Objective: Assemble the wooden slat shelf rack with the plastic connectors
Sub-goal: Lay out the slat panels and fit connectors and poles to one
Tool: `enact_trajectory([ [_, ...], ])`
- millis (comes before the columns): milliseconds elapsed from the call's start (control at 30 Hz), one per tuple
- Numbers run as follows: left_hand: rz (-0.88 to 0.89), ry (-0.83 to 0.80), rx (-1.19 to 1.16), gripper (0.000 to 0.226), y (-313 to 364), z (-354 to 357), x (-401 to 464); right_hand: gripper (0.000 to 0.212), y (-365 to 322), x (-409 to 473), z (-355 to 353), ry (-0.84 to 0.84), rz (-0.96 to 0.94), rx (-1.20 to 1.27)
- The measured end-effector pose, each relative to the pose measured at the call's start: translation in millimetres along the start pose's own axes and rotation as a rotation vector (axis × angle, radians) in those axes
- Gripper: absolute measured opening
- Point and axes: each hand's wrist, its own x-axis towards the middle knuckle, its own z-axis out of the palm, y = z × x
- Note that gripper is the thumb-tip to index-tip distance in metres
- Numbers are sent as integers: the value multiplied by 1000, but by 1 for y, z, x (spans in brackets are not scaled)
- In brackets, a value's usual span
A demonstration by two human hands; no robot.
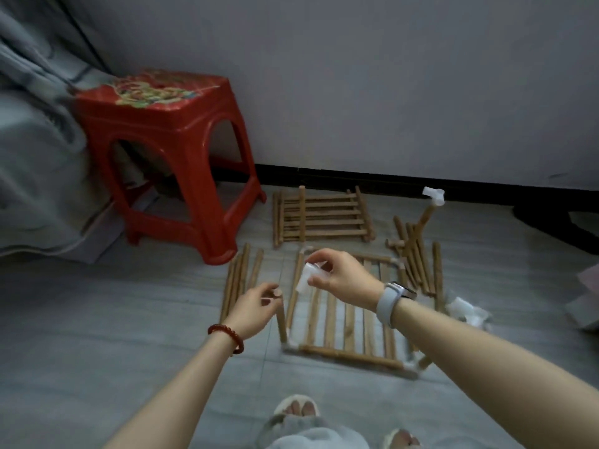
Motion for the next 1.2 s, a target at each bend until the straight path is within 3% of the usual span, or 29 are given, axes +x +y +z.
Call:
enact_trajectory([
  [133, -26, 33, -246, 33, -17, 7, -6, 30, -2, 5, 25, -4, 10, -89],
  [367, -13, 87, -411, 21, -13, 11, 4, 22, -1, 20, 53, 24, 44, 8],
  [600, -67, 157, -637, 27, -3, -6, -2, 16, -5, 25, 66, 82, 1, 38],
  [867, -50, 185, -444, 30, -5, -16, 0, 14, -13, 22, 79, 90, 43, 179],
  [1033, -36, 159, -522, 24, -7, -21, 2, 17, -6, 20, 75, 62, 87, 187],
  [1200, 55, 187, -225, 20, -7, -16, 7, 22, 17, 11, 55, 45, 133, 35],
])
